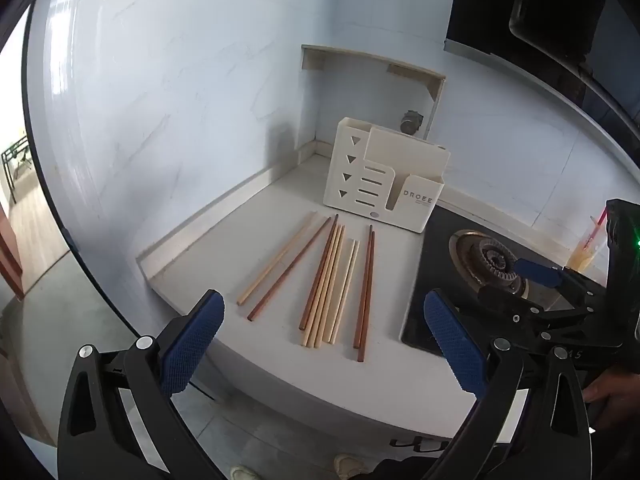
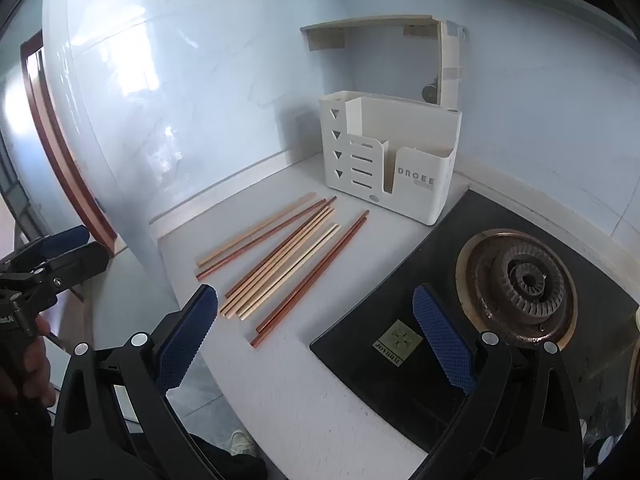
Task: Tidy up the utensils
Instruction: 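Move both tools toward the chopsticks lying on the counter, then lower the right tool over a dark reddish chopstick while the left tool approaches a pale chopstick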
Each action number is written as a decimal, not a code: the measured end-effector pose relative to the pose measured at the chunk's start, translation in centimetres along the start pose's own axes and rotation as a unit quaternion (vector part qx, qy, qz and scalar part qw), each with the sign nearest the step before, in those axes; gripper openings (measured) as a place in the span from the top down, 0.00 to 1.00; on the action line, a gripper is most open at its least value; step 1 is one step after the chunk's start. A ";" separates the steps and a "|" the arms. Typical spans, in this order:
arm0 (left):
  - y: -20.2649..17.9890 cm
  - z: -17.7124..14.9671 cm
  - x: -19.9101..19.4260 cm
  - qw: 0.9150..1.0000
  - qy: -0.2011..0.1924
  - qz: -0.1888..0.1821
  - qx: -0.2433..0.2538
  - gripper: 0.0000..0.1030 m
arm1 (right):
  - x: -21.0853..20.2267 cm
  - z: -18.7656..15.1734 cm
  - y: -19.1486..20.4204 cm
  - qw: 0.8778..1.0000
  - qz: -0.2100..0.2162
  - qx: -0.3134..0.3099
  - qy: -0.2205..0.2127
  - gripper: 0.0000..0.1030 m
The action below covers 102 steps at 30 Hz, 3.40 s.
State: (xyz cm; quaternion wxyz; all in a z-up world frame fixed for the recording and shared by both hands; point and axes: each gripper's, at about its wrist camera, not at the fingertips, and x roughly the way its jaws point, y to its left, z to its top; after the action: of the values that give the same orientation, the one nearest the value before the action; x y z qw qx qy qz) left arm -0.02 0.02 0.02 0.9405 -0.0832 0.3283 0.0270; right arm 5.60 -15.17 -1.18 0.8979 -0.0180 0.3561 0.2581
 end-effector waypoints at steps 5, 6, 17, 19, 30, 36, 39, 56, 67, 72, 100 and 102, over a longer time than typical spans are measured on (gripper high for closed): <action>-0.3 0.1 0.0 1.000 -0.002 0.006 0.007 0.05 | -0.3 -0.1 0.0 1.000 0.000 -0.003 -0.011 0.04; -0.4 0.1 -0.1 1.000 -0.004 0.009 0.010 0.05 | 0.0 -0.4 0.0 1.000 0.002 -0.003 -0.010 0.04; -0.2 -0.2 0.5 1.000 -0.006 -0.003 0.003 0.05 | 2.0 0.3 -0.2 1.000 0.003 -0.013 0.021 0.04; -0.4 -0.1 0.7 1.000 -0.005 0.005 0.007 0.05 | 2.3 0.3 -0.3 1.000 0.002 -0.013 0.025 0.04; -0.1 1.2 2.3 1.000 0.011 0.013 0.011 0.05 | 3.5 0.9 -1.1 0.999 -0.003 -0.003 0.035 0.04; -0.2 1.5 3.4 1.000 0.024 0.004 0.016 0.05 | 4.0 1.1 -0.9 0.999 -0.004 -0.012 0.046 0.04; 0.0 1.7 3.4 1.000 0.023 0.008 0.008 0.05 | 4.2 1.3 -1.0 0.999 -0.003 -0.014 0.050 0.04; 0.9 0.7 2.5 0.999 0.028 0.028 -0.025 0.05 | 4.7 1.4 -1.4 0.998 0.008 -0.009 0.063 0.04; 1.5 0.3 2.1 0.997 0.036 0.041 -0.053 0.05 | 4.5 1.4 -1.3 0.998 0.012 -0.009 0.069 0.04; 2.1 0.5 2.0 0.996 0.041 0.043 -0.063 0.05 | 4.4 1.1 -1.3 0.997 0.008 -0.006 0.078 0.04; 6.9 3.9 6.8 0.992 0.128 0.003 -0.023 0.05 | 8.9 3.2 0.9 0.990 -0.047 0.018 0.134 0.04; 7.1 4.0 7.6 0.989 0.143 0.004 -0.025 0.05 | 9.5 3.2 0.3 0.988 -0.044 0.029 0.145 0.04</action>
State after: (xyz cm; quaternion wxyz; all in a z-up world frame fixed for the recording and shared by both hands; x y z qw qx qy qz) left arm 7.59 7.67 -2.61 0.8812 -0.1090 0.4592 0.0265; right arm 13.36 -9.94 -4.93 0.8476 -0.0447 0.4884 0.2028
